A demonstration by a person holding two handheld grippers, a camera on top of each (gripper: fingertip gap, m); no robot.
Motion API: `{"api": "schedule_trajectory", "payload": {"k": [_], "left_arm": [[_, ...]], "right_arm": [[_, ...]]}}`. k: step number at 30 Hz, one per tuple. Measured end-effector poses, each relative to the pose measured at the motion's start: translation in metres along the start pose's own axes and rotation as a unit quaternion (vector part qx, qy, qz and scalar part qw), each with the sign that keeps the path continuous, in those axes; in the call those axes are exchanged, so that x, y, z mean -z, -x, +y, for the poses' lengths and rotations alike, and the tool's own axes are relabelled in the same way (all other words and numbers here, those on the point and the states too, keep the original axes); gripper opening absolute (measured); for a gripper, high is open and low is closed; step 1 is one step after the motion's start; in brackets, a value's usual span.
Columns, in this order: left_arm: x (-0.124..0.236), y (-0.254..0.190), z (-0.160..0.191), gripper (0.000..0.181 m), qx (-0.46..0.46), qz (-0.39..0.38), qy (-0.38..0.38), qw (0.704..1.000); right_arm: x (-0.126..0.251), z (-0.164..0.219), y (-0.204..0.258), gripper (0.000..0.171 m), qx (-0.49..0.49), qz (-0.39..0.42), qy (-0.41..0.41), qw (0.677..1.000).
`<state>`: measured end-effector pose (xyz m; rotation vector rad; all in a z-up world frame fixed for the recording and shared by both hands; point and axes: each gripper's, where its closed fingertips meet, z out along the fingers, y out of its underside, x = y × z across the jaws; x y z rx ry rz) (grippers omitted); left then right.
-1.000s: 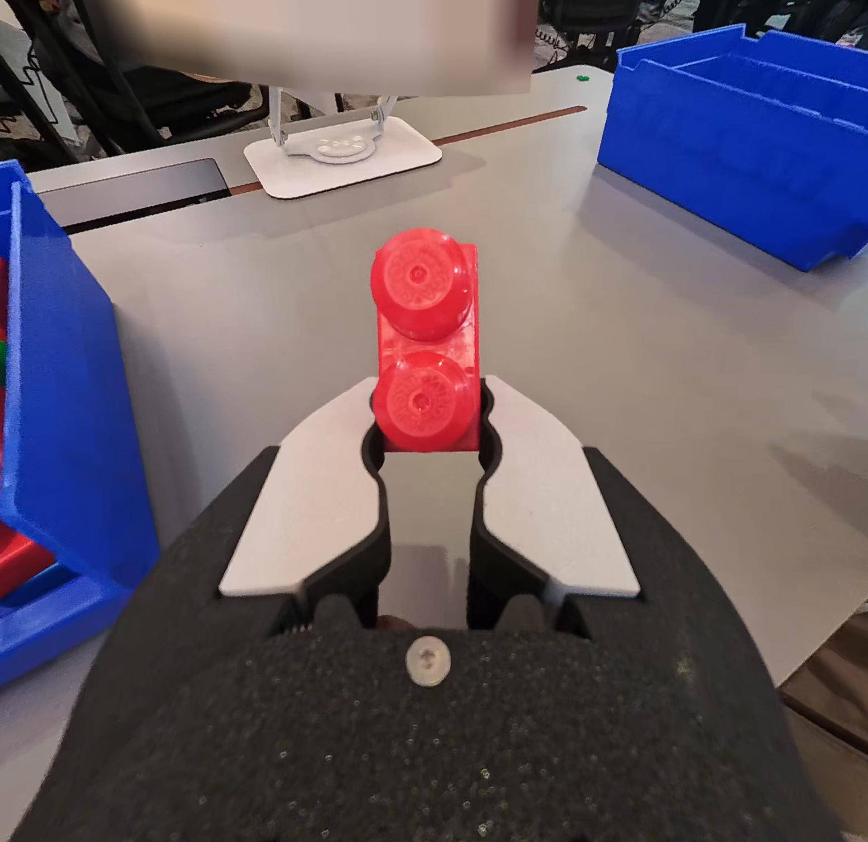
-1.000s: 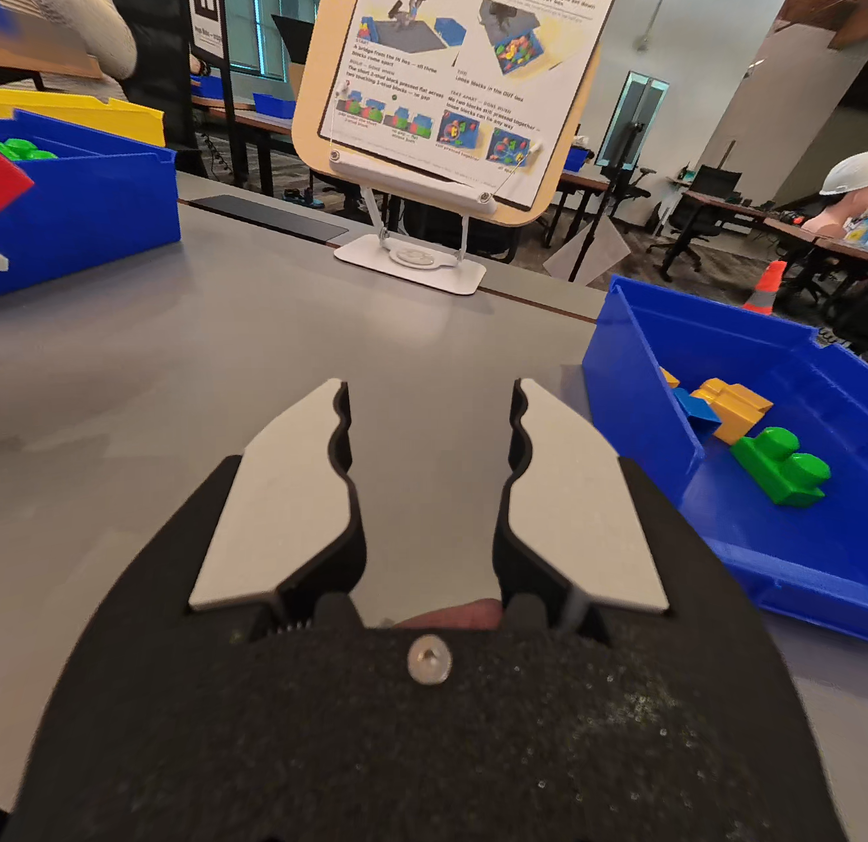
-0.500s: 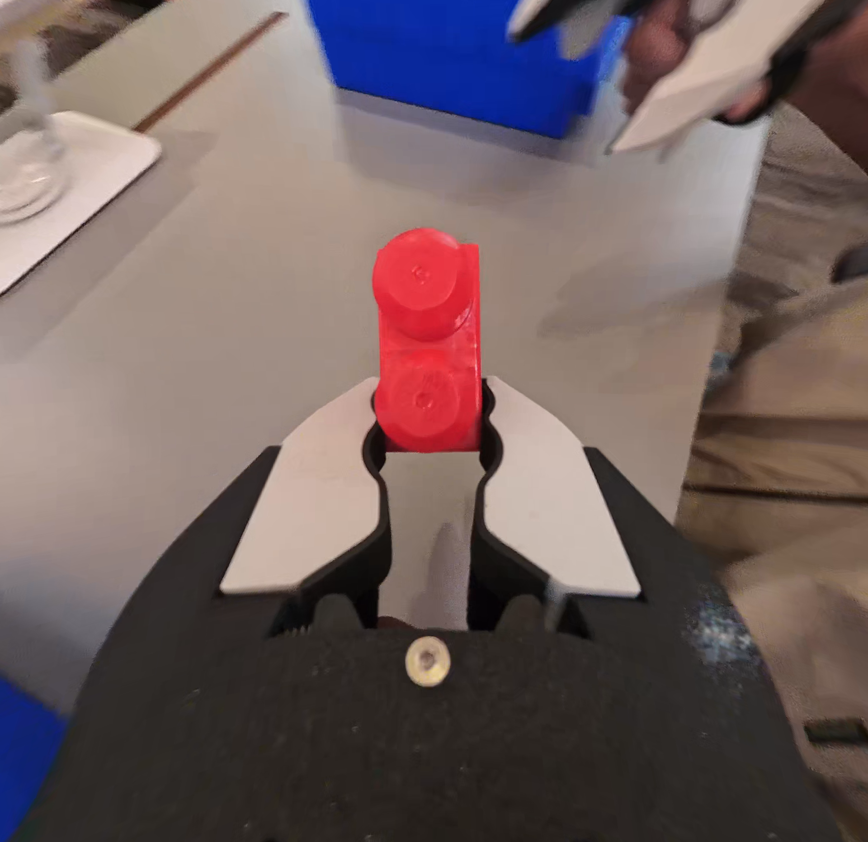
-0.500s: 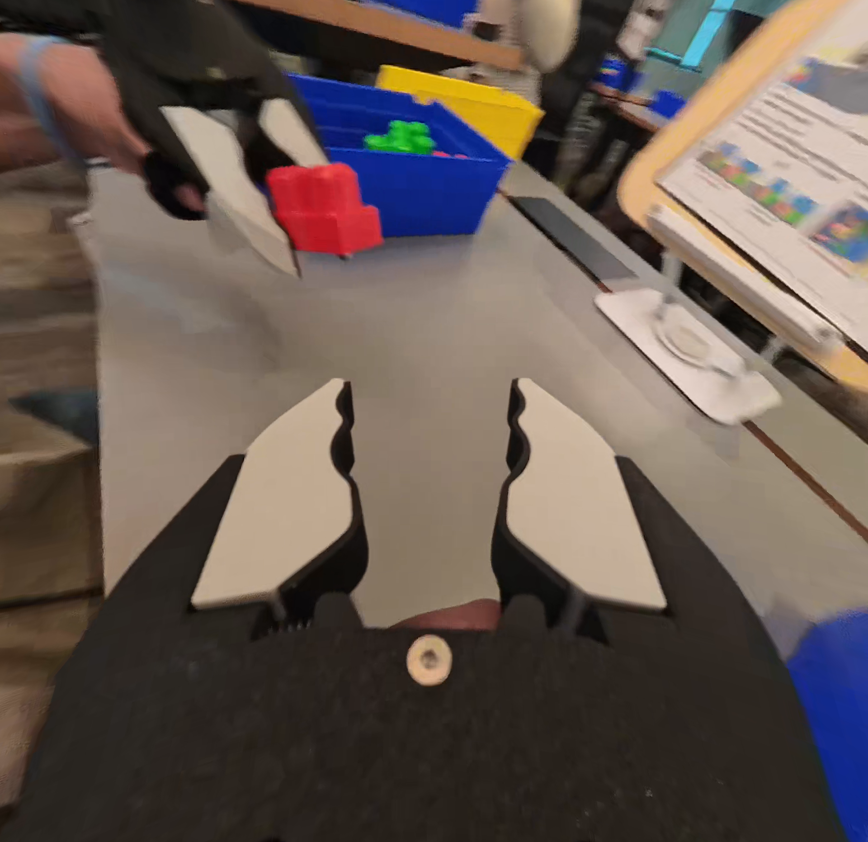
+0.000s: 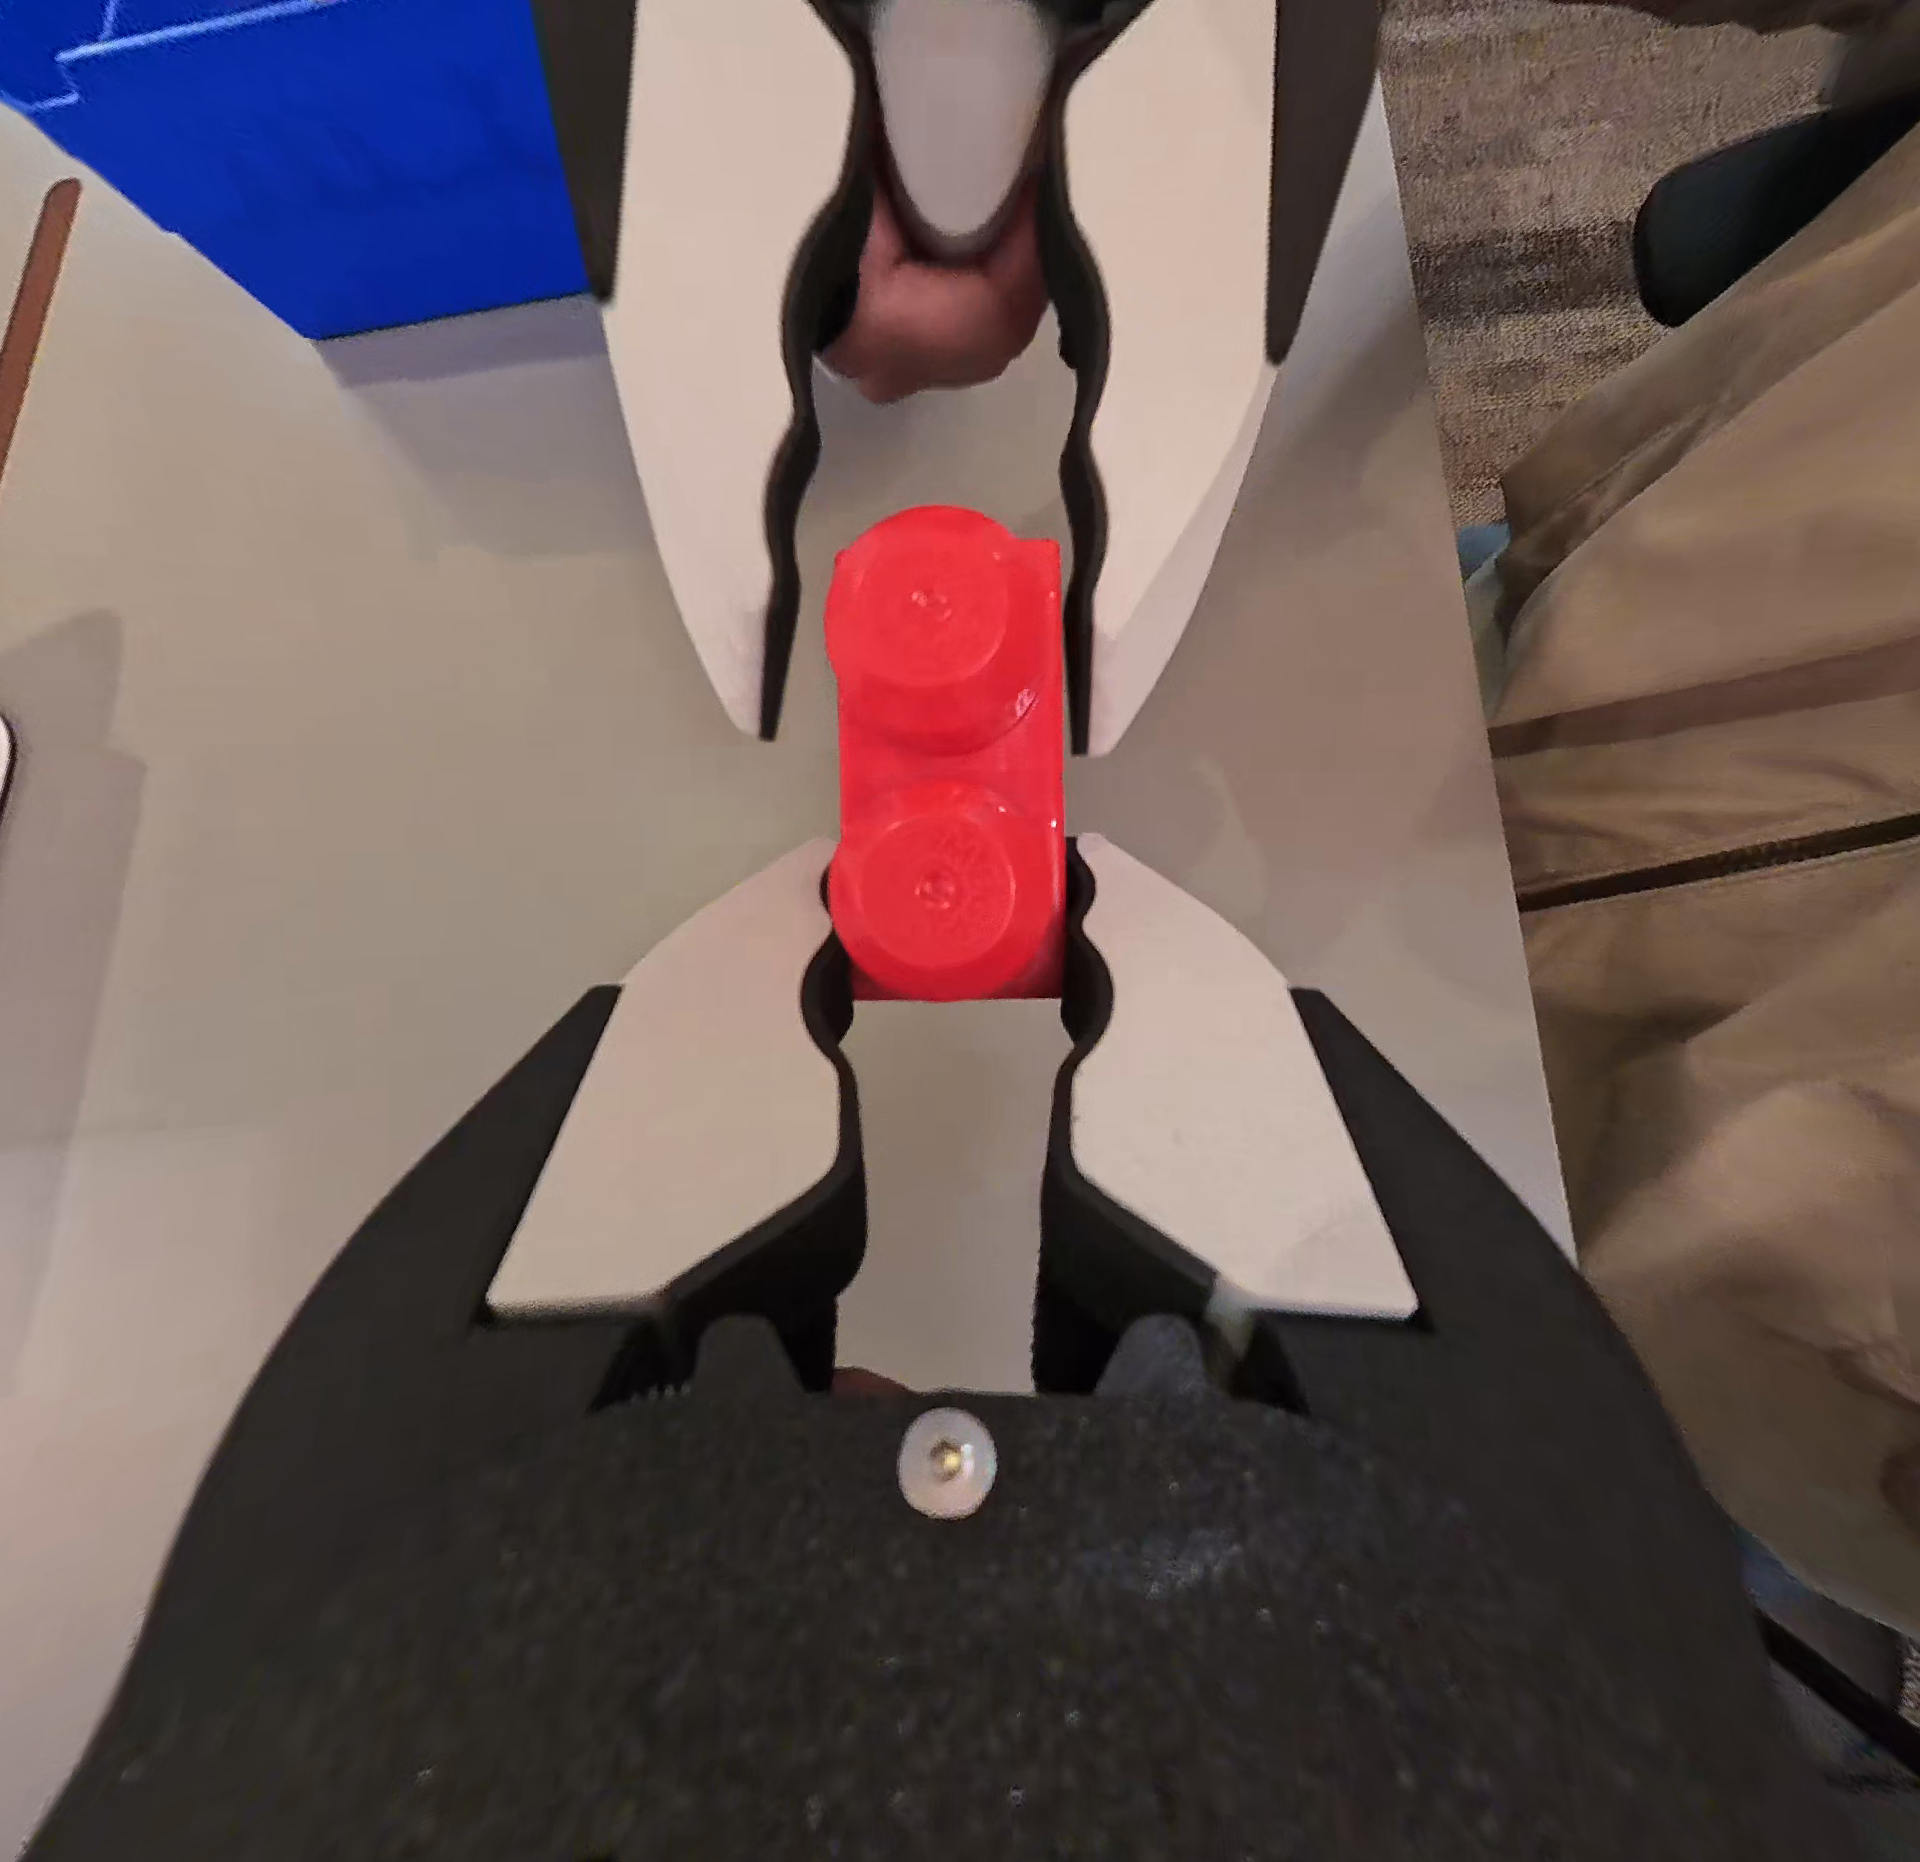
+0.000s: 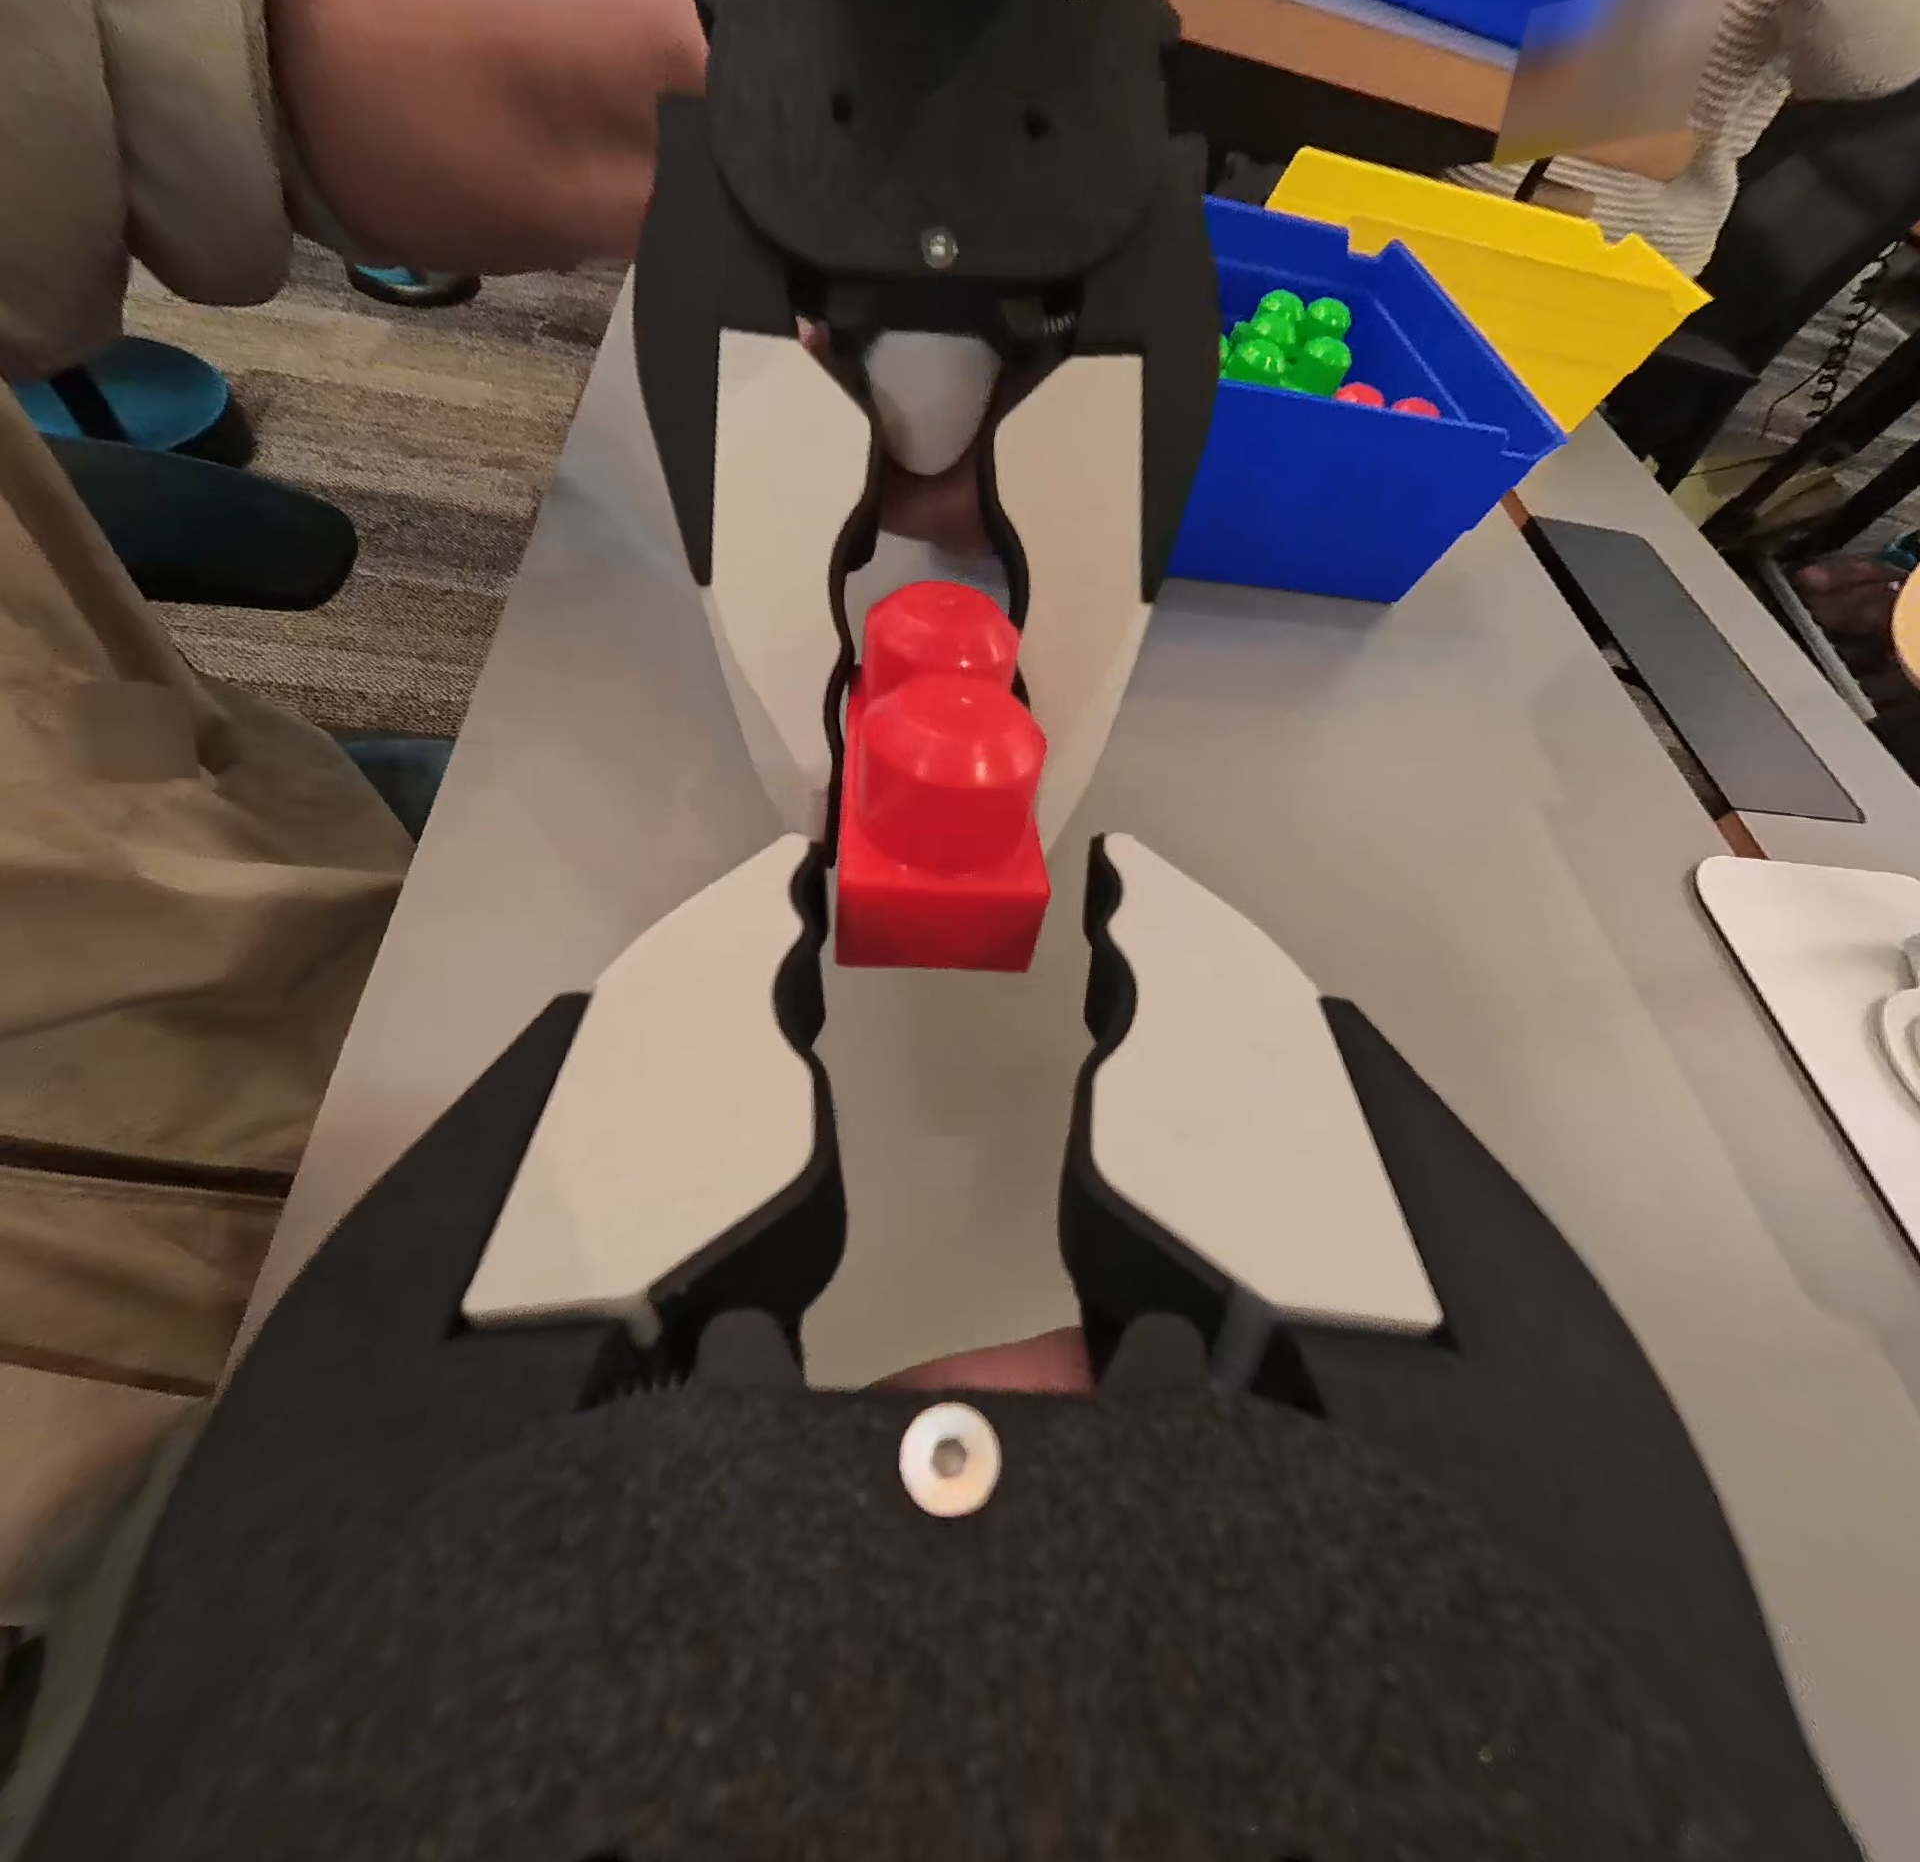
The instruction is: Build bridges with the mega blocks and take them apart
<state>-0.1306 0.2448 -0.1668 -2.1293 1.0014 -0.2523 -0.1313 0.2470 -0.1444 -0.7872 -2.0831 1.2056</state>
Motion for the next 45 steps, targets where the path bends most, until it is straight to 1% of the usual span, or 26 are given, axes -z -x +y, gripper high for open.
{"api": "schedule_trajectory", "payload": {"k": [3,18,23,25,27,29,31,33,35,37,40,42,45], "left_arm": [[-0.004,0.000,-0.004,0.036,0.002,0.007,-0.006,1.000],[-0.006,-0.002,-0.004,0.036,0.003,0.007,-0.010,1.000],[-0.004,-0.001,-0.006,0.036,0.019,0.003,-0.031,0.999],[0.001,0.003,-0.005,0.038,0.030,-0.008,-0.039,0.999],[0.007,0.009,0.001,0.045,0.044,-0.028,-0.039,0.998],[0.015,0.015,0.004,0.051,0.063,-0.058,-0.054,0.995],[0.026,0.024,0.010,0.055,0.087,-0.110,-0.069,0.988],[0.039,0.035,0.016,0.059,0.115,-0.182,-0.089,0.972],[0.053,0.042,0.023,0.064,0.157,-0.249,-0.118,0.948],[0.065,0.047,0.032,0.074,0.203,-0.319,-0.143,0.915],[0.078,0.047,0.050,0.089,0.259,-0.398,-0.172,0.863],[0.081,0.045,0.063,0.096,0.301,-0.429,-0.187,0.831],[0.077,0.038,0.080,0.104,0.347,-0.441,-0.204,0.802]], "right_arm": [[-0.001,0.003,0.003,0.039,0.006,-0.002,0.002,1.000],[0.000,0.004,0.004,0.036,-0.010,-0.010,-0.002,1.000],[0.001,0.003,0.002,0.036,-0.009,-0.008,-0.004,1.000],[0.006,0.002,-0.003,0.036,-0.011,0.004,-0.007,1.000],[0.016,0.000,-0.012,0.036,-0.020,0.025,-0.015,0.999],[0.030,0.000,-0.023,0.036,-0.030,0.064,-0.021,0.997],[0.044,0.003,-0.033,0.036,-0.042,0.114,-0.024,0.992],[0.058,0.012,-0.040,0.036,-0.056,0.180,-0.015,0.982],[0.070,0.020,-0.043,0.036,-0.075,0.248,-0.010,0.966],[0.080,0.029,-0.041,0.036,-0.096,0.314,-0.001,0.945],[0.088,0.043,-0.031,0.036,-0.119,0.395,0.009,0.911],[0.093,0.051,-0.023,0.037,-0.142,0.437,0.004,0.888],[0.106,0.057,-0.011,0.037,-0.182,0.488,-0.025,0.853]]}}
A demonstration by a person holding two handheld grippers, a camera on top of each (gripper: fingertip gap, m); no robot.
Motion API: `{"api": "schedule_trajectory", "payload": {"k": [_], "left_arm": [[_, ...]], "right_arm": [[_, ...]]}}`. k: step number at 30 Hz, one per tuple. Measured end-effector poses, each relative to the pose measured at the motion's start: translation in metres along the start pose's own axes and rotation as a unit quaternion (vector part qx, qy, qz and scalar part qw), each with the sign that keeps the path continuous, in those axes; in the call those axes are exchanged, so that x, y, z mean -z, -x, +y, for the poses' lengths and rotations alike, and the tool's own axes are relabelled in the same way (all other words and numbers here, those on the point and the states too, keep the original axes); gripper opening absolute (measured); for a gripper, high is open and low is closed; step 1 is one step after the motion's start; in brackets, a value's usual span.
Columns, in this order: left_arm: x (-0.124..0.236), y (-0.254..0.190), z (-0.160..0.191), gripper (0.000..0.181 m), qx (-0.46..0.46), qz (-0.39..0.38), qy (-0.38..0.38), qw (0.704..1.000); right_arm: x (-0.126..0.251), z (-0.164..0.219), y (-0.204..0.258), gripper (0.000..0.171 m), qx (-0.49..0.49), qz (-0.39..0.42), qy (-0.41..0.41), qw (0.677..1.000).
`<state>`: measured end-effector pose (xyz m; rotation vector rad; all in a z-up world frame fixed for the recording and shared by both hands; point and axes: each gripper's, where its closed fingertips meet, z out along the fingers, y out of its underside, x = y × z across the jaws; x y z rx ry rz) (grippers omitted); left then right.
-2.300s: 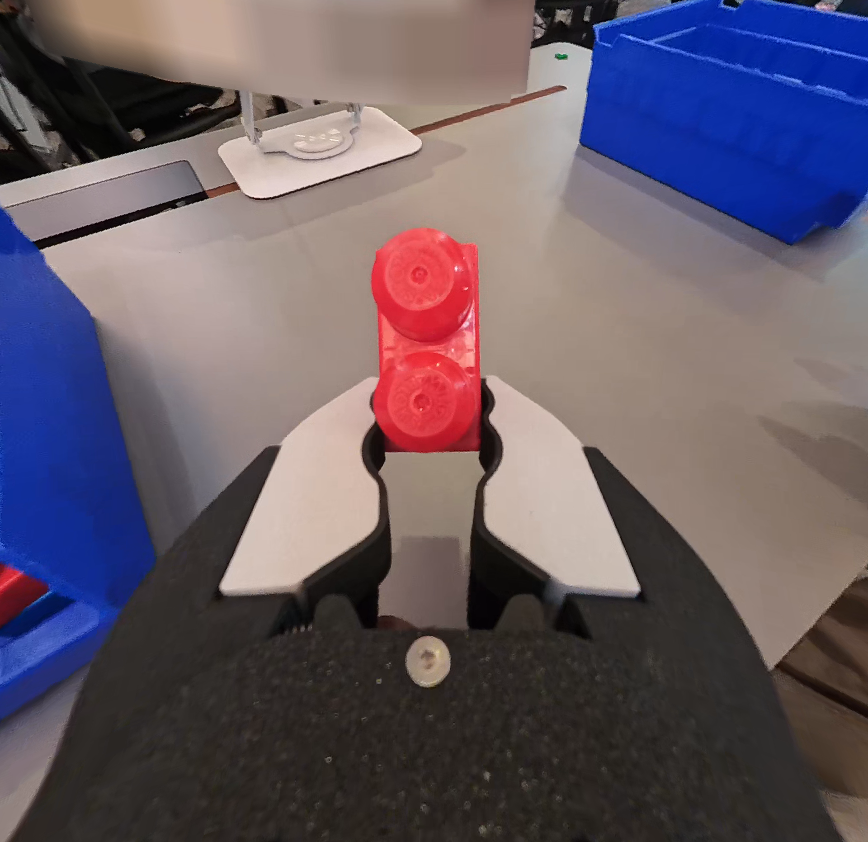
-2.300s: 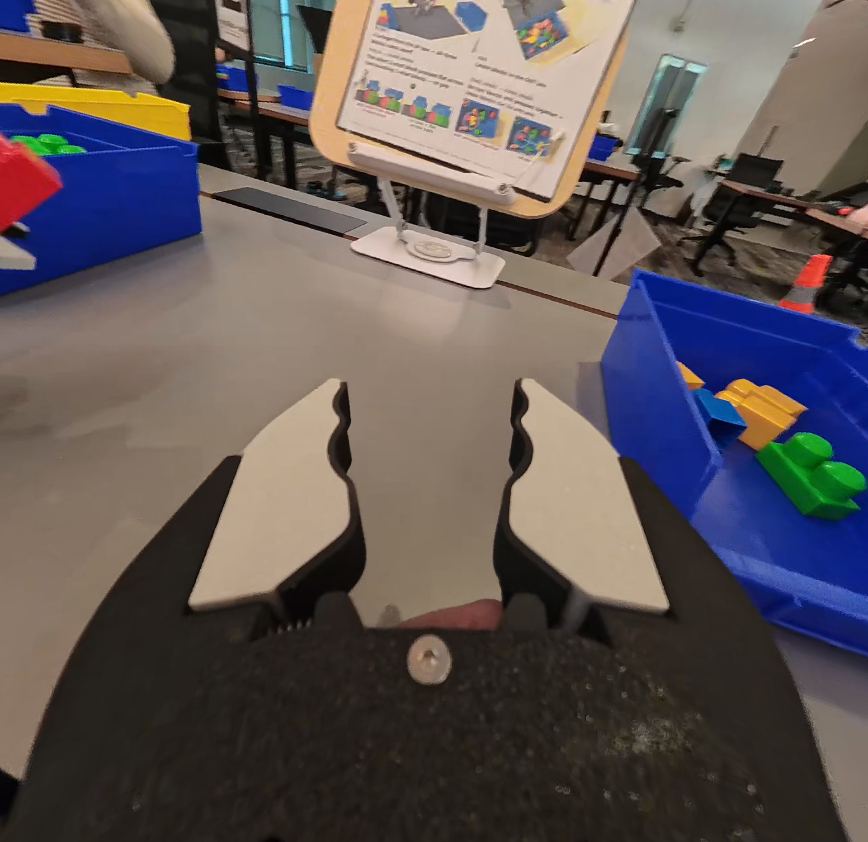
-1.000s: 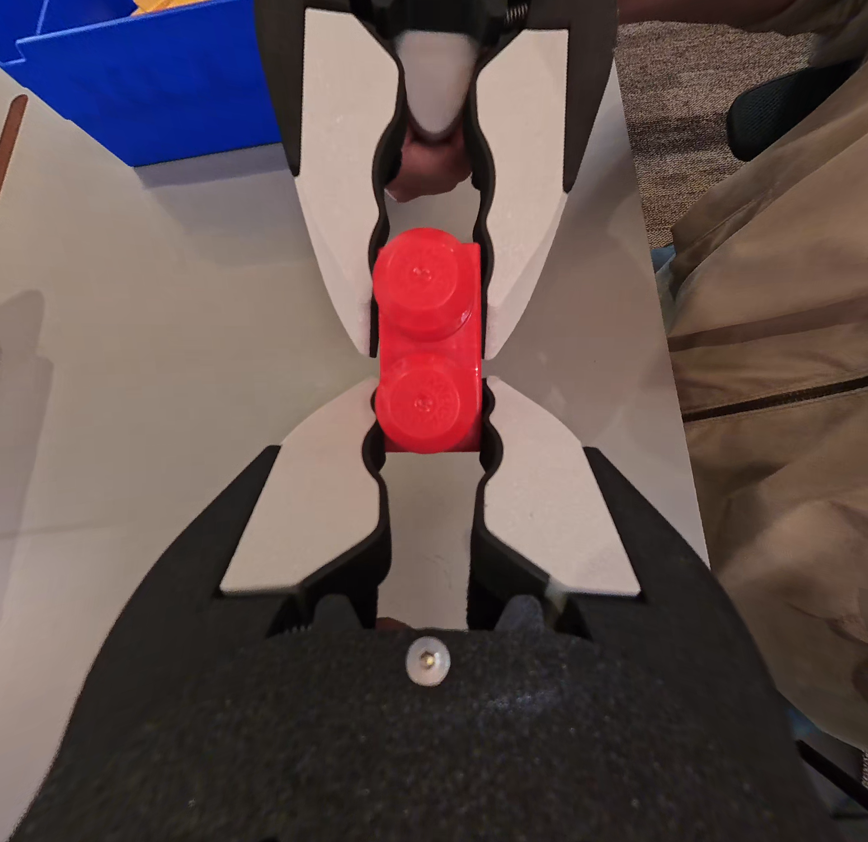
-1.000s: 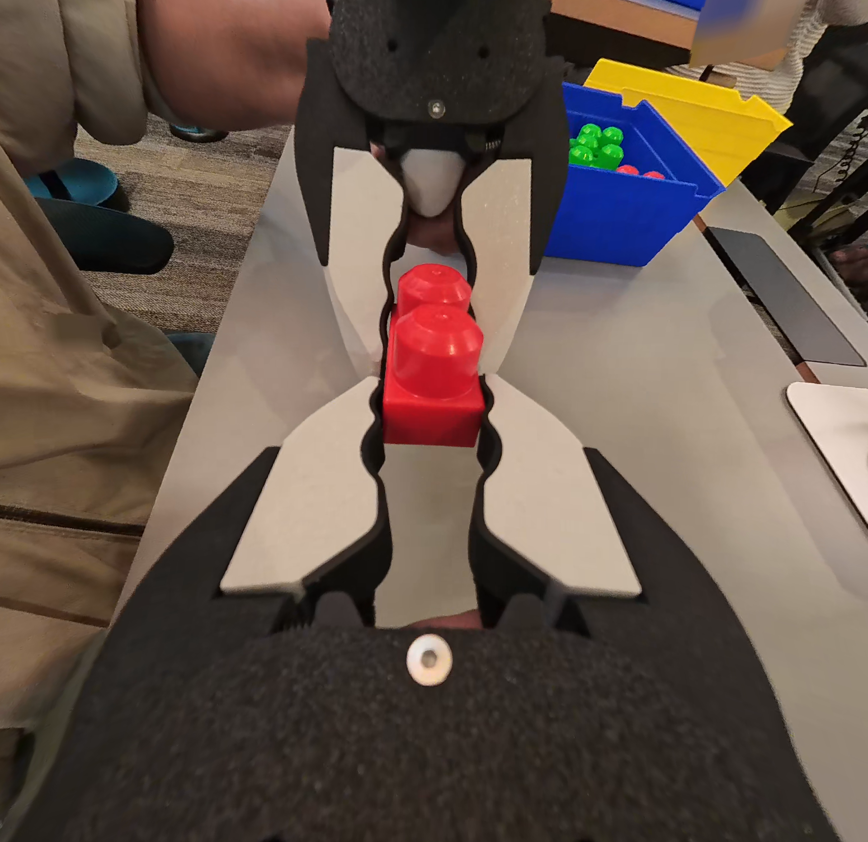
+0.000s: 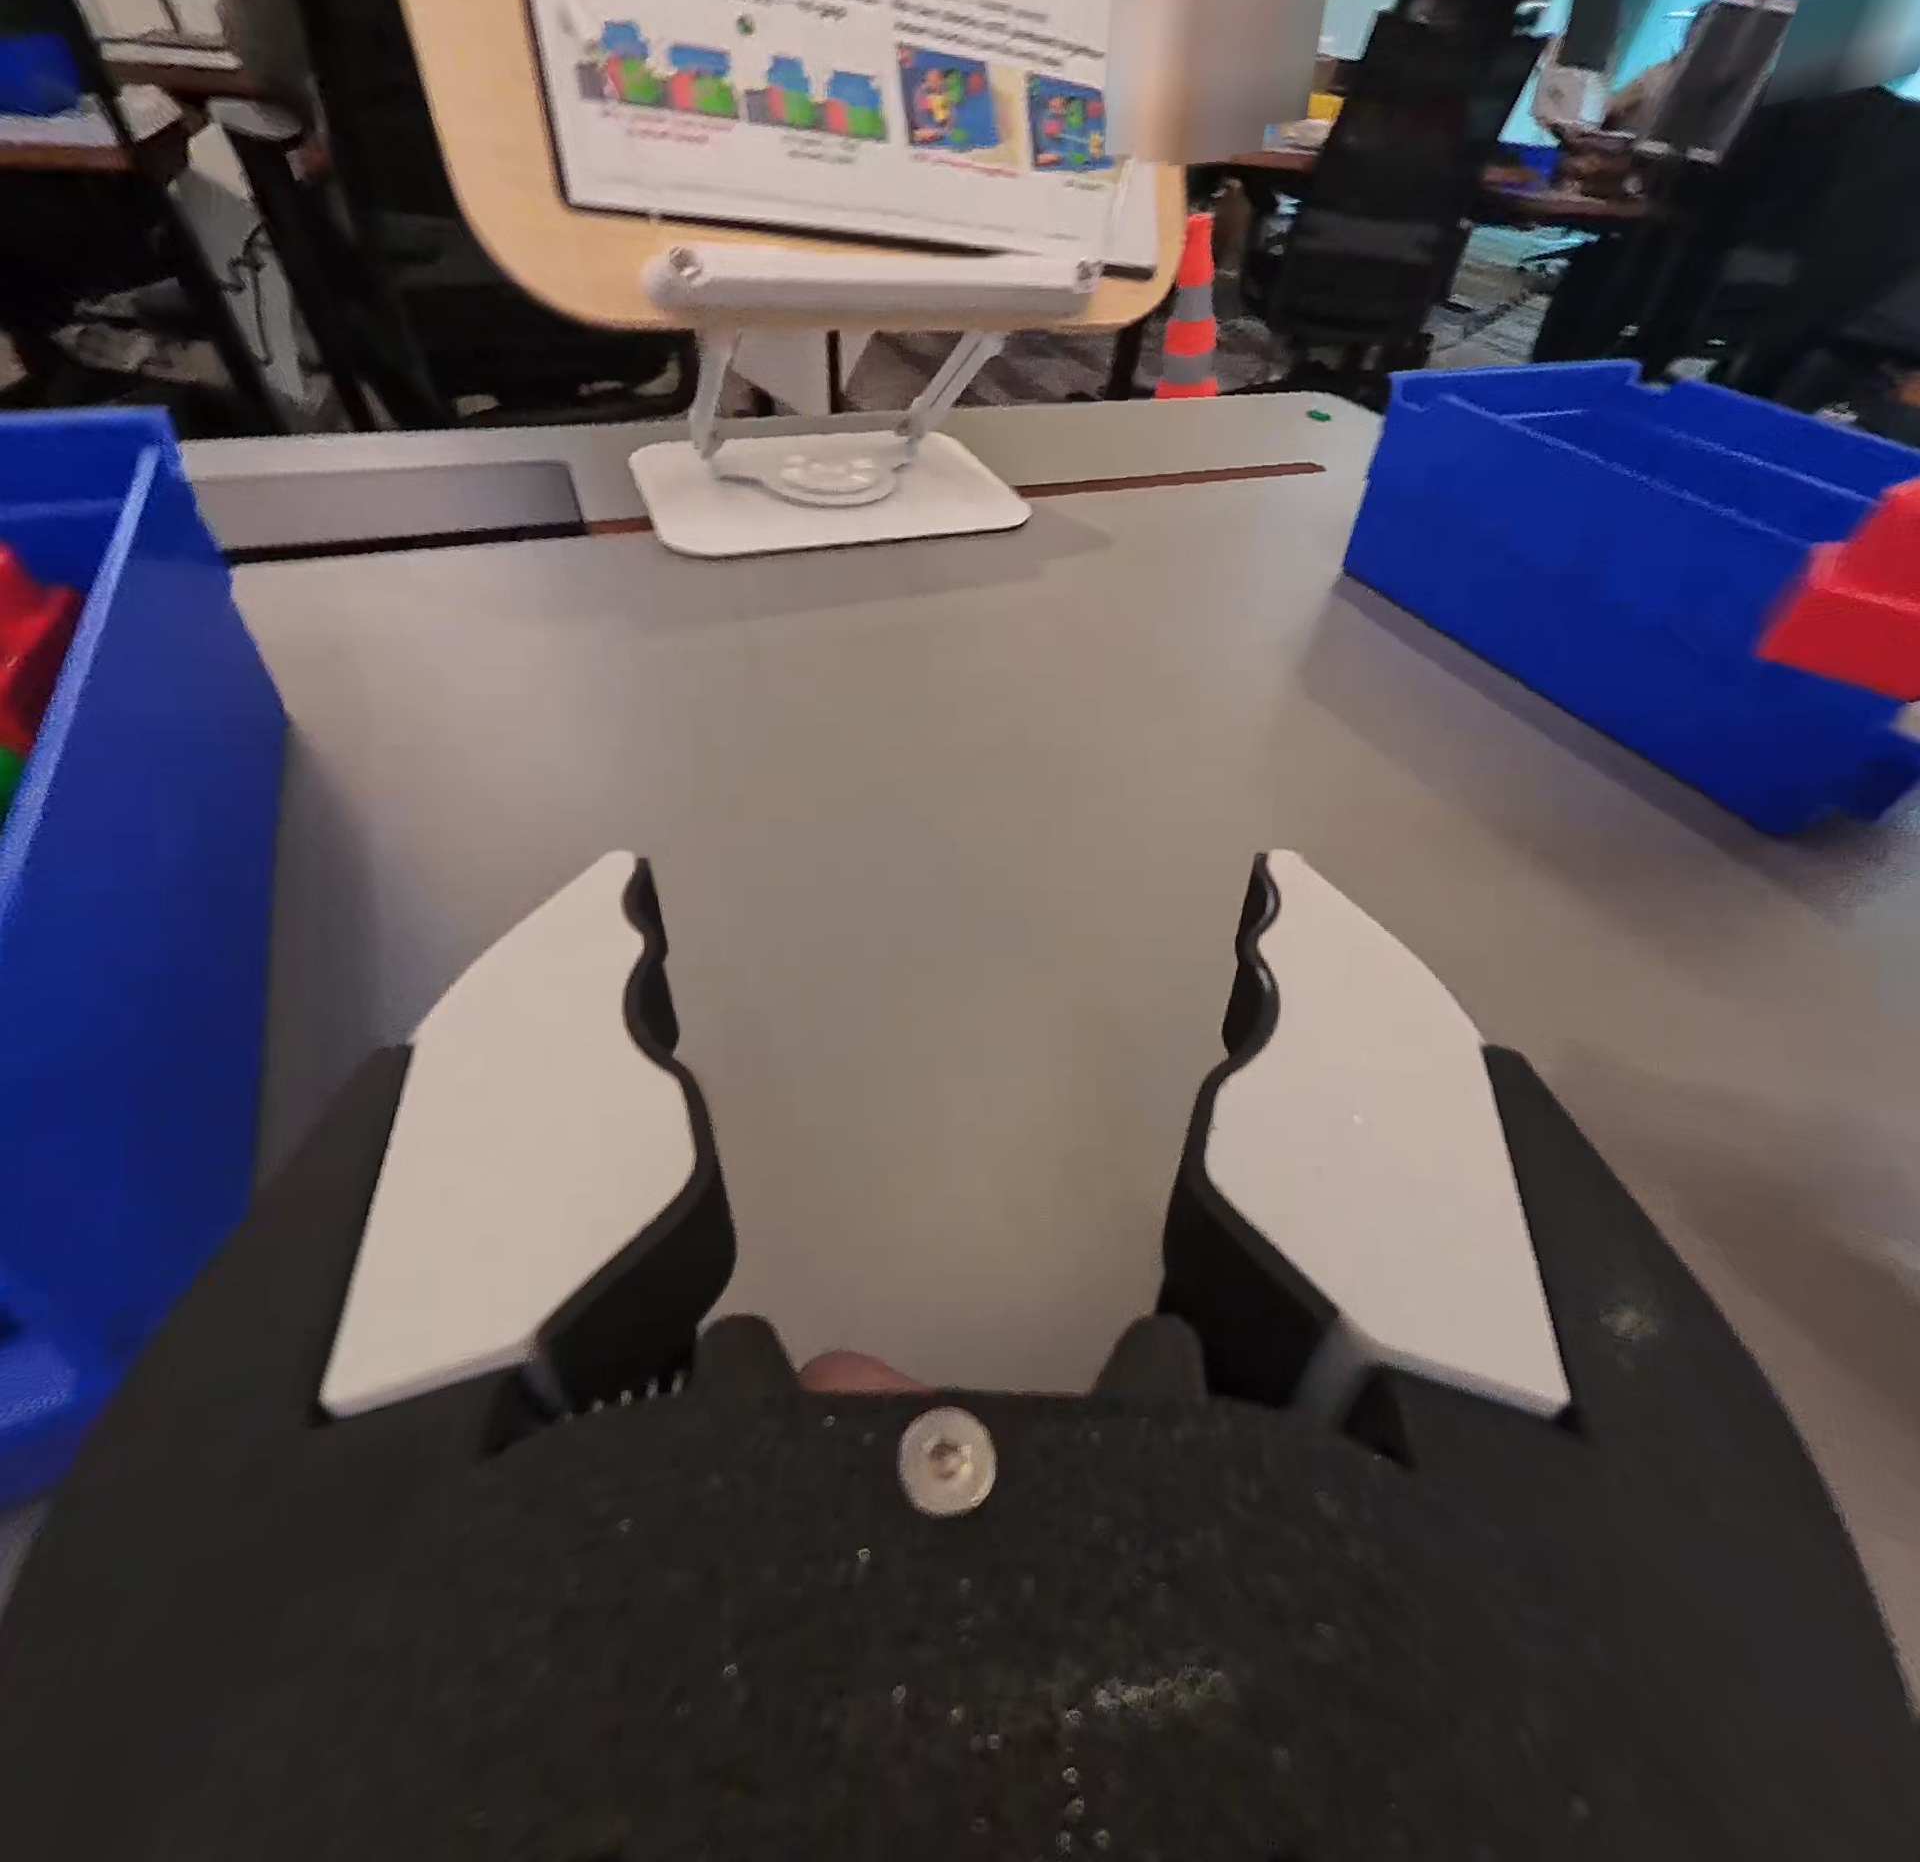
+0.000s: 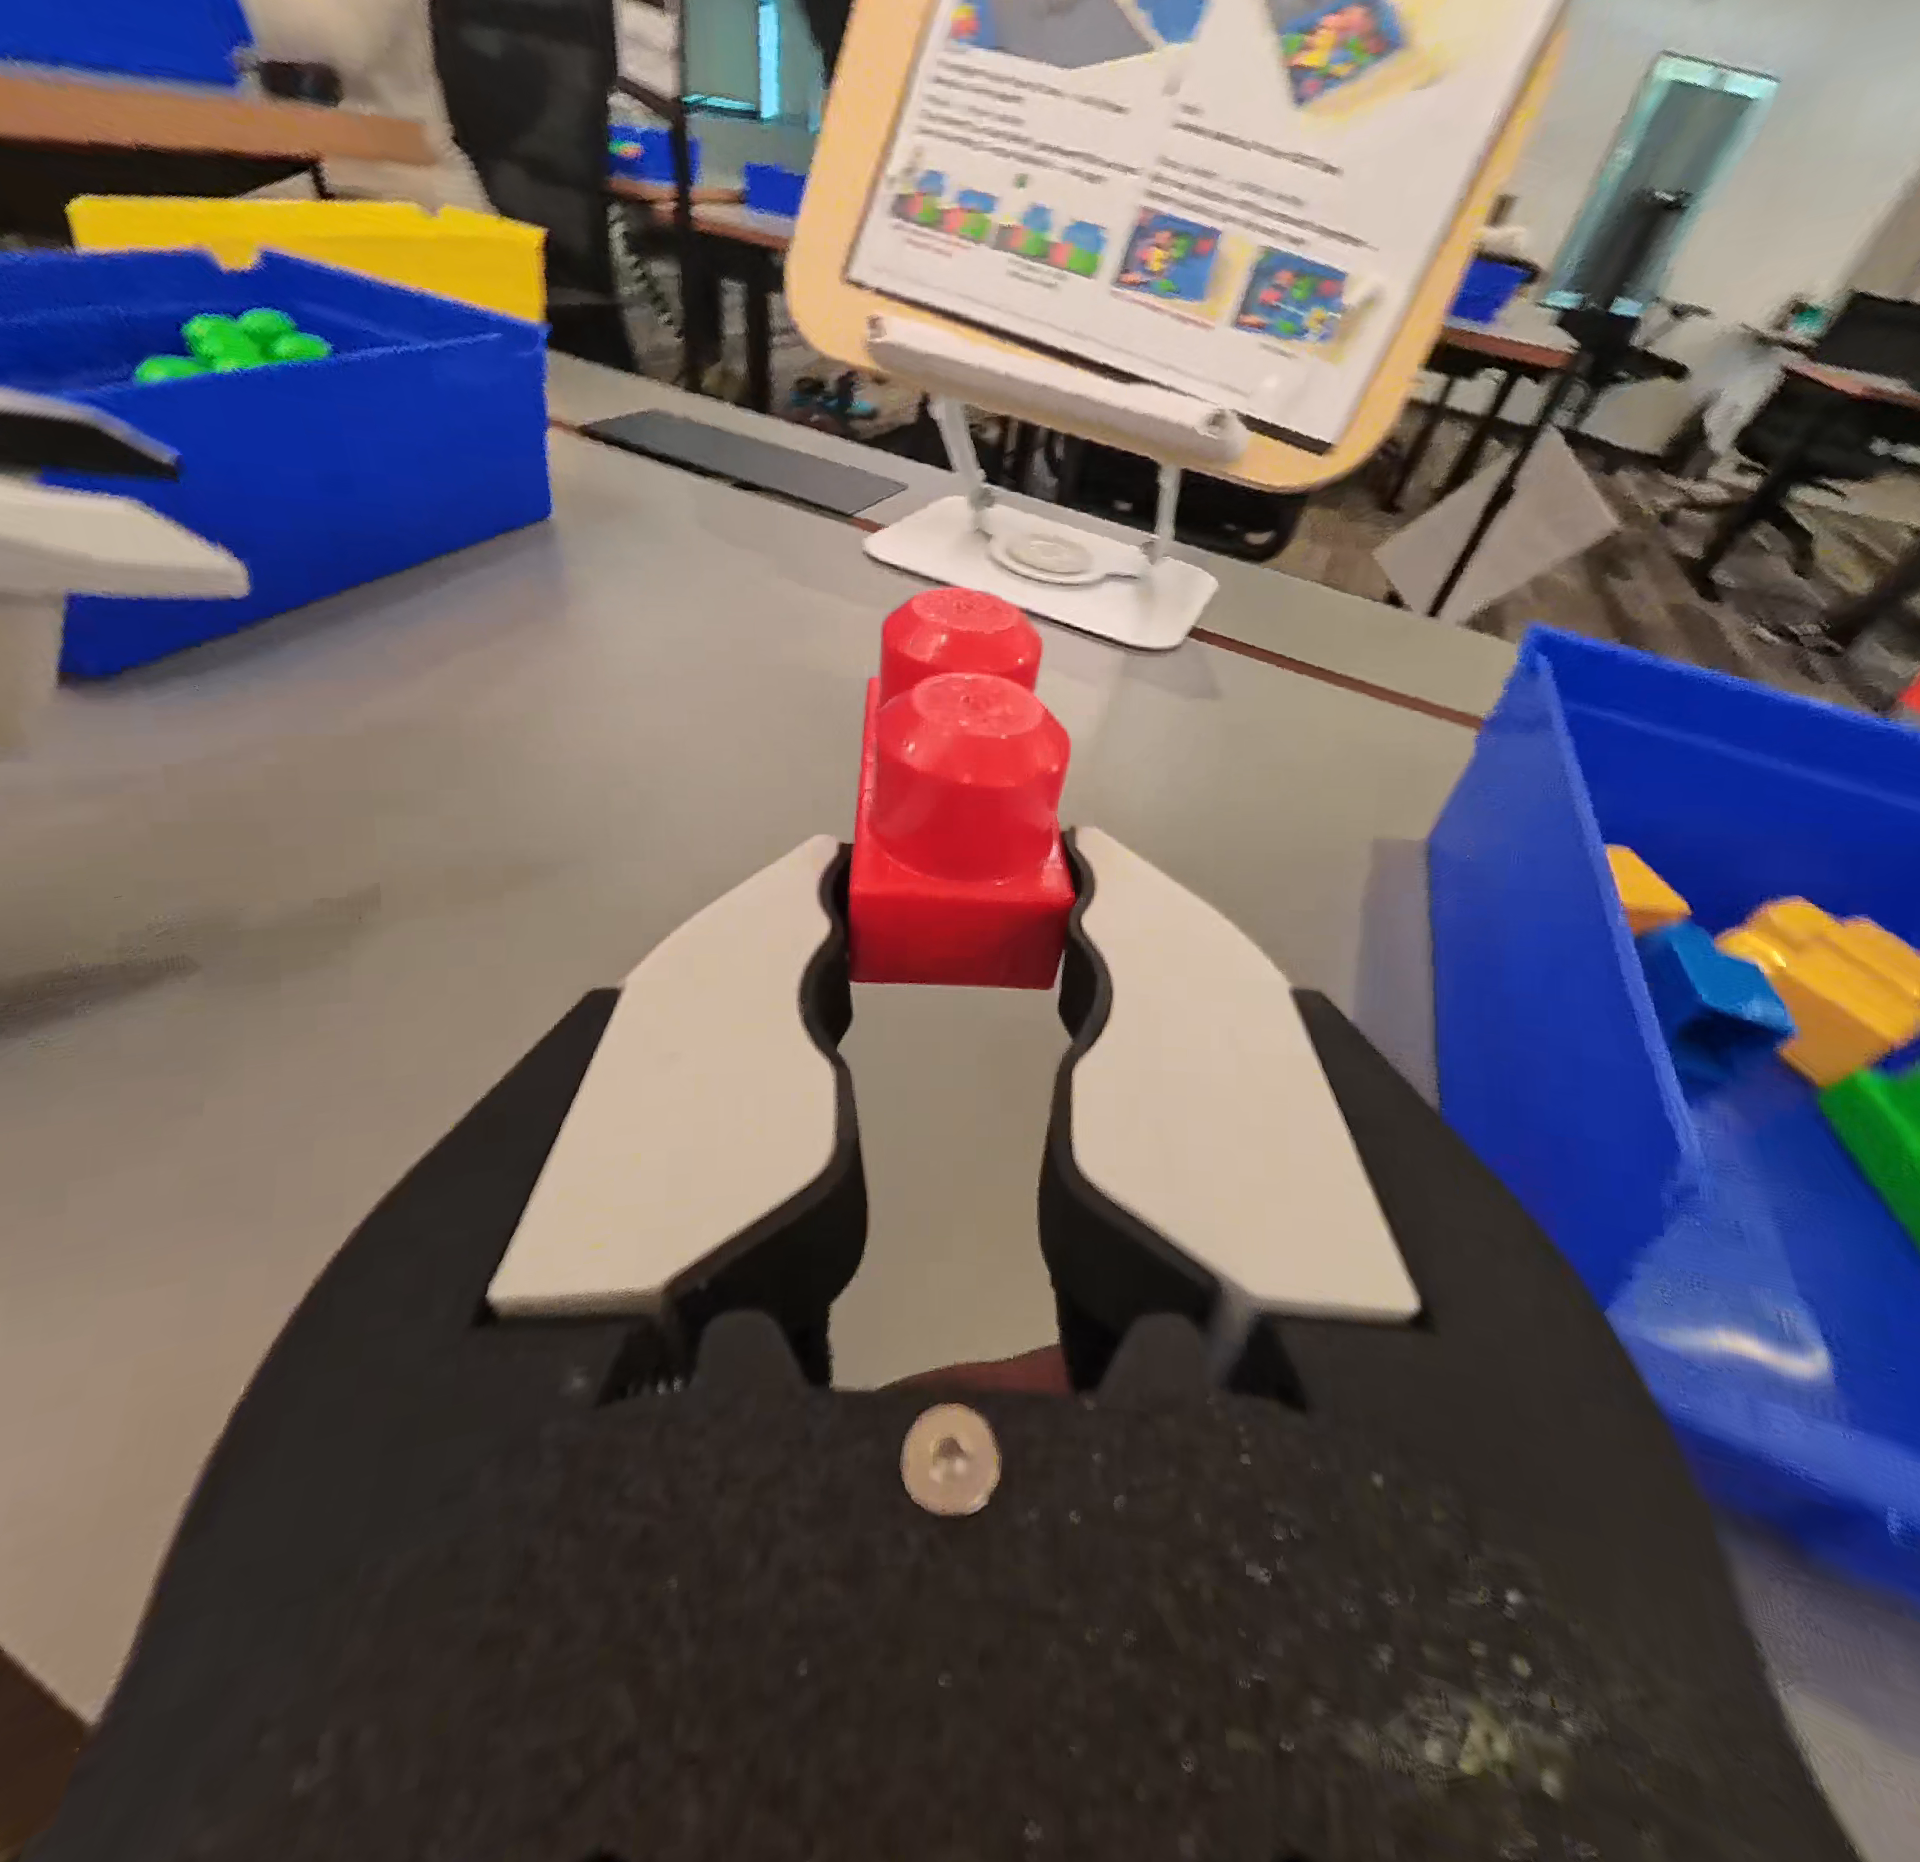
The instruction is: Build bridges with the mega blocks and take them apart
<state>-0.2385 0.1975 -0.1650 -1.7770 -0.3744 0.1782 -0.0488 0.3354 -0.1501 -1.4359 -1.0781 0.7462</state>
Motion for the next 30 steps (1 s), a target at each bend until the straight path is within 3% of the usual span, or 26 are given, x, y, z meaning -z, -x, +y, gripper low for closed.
{"api": "schedule_trajectory", "payload": {"k": [5,14,19,24,30], "left_arm": [[0.005,0.020,0.015,0.105,-0.003,-0.057,-0.006,0.998],[0.009,0.016,0.012,0.101,-0.009,-0.055,-0.012,0.998],[0.010,0.007,0.013,0.098,-0.025,-0.040,-0.004,0.999],[0.010,0.003,0.014,0.096,-0.027,-0.024,0.001,0.999],[0.010,-0.003,0.010,0.095,-0.038,-0.009,-0.005,0.999]], "right_arm": [[0.022,0.006,-0.010,0.037,-0.003,0.059,-0.016,0.998],[0.030,0.002,-0.036,0.037,-0.018,0.083,-0.015,0.996],[0.037,-0.007,-0.130,0.037,-0.028,0.128,0.018,0.991],[0.019,0.019,-0.241,0.037,-0.046,0.160,0.110,0.980],[-0.020,0.080,-0.282,0.037,-0.090,0.126,0.252,0.955]]}}
